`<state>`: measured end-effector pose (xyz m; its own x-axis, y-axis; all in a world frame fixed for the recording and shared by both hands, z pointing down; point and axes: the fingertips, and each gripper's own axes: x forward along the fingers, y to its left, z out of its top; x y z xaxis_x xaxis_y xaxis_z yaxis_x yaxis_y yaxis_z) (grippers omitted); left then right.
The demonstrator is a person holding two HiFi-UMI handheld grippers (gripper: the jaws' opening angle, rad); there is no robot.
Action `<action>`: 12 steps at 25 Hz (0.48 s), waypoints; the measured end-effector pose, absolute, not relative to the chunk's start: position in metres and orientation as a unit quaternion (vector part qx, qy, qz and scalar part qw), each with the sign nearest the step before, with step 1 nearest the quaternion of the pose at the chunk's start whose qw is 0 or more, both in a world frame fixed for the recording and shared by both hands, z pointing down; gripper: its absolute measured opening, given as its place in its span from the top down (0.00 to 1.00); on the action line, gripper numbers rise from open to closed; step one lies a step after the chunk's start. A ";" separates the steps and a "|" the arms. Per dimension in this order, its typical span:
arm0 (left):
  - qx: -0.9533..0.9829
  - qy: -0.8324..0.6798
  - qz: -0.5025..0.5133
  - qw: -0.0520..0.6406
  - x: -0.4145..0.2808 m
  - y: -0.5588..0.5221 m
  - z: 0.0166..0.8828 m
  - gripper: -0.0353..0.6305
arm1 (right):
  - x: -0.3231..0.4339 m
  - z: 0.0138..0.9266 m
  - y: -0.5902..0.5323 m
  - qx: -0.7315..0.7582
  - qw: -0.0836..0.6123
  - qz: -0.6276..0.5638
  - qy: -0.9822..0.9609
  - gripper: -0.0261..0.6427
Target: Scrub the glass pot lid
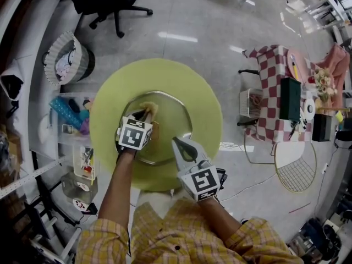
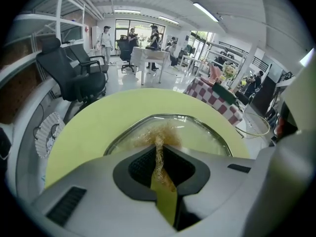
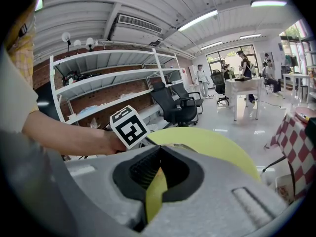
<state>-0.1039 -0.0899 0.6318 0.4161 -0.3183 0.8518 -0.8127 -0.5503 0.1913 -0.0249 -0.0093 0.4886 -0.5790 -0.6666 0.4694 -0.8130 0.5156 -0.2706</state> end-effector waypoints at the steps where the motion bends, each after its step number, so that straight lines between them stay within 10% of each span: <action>1: 0.783 -0.365 0.400 0.307 -0.104 -0.092 0.631 0.89 | -0.024 0.489 -0.009 0.433 0.155 0.236 -0.856 0.97; 12: 0.781 -0.359 0.403 0.314 -0.098 -0.109 0.638 0.89 | -0.018 0.490 -0.019 0.441 0.155 0.236 -0.852 0.96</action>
<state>-0.0978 -0.1092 0.6380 0.4181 -0.3074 0.8548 -0.8139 -0.5447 0.2022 -0.0179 -0.0189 0.4902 -0.5636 -0.6774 0.4727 -0.8241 0.5005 -0.2653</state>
